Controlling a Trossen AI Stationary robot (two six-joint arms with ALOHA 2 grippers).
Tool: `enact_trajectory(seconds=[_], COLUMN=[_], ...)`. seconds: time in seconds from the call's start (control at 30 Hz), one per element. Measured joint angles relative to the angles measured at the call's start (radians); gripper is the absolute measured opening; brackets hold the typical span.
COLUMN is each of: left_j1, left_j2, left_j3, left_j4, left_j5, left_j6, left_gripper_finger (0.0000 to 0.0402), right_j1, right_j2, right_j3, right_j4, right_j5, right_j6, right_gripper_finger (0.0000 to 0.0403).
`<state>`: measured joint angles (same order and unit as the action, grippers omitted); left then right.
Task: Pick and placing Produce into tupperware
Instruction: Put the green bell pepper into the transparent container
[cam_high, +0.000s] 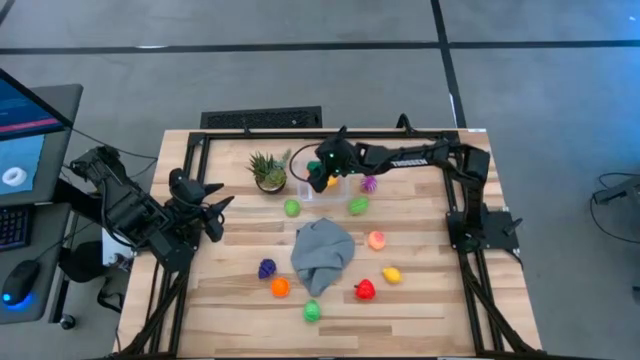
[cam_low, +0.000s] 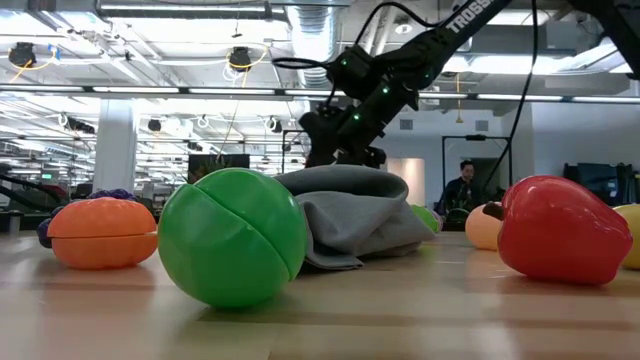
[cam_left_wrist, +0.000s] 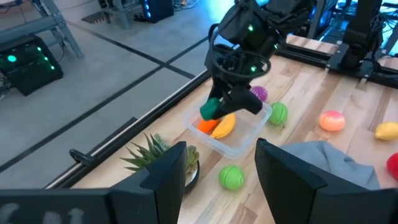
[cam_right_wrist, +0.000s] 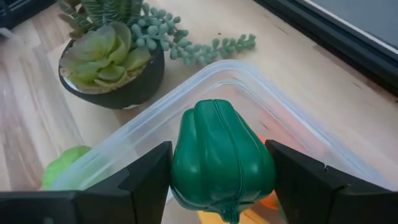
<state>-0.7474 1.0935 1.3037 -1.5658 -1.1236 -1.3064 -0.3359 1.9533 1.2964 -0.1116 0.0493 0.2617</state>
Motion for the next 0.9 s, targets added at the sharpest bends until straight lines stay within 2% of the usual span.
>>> enact_trajectory(seconds=[0.9], left_j1=[0.0], left_j2=[0.0], left_j3=[0.0], left_j4=[-0.005], left_j5=[-0.008], left_j6=[0.027], left_gripper_finger=[0.018], right_j1=[-0.002], right_j2=[0.0], right_j3=[0.0], right_j4=[-0.014], right_j5=[0.001], right_j6=[0.045], right_gripper_finger=[0.0274])
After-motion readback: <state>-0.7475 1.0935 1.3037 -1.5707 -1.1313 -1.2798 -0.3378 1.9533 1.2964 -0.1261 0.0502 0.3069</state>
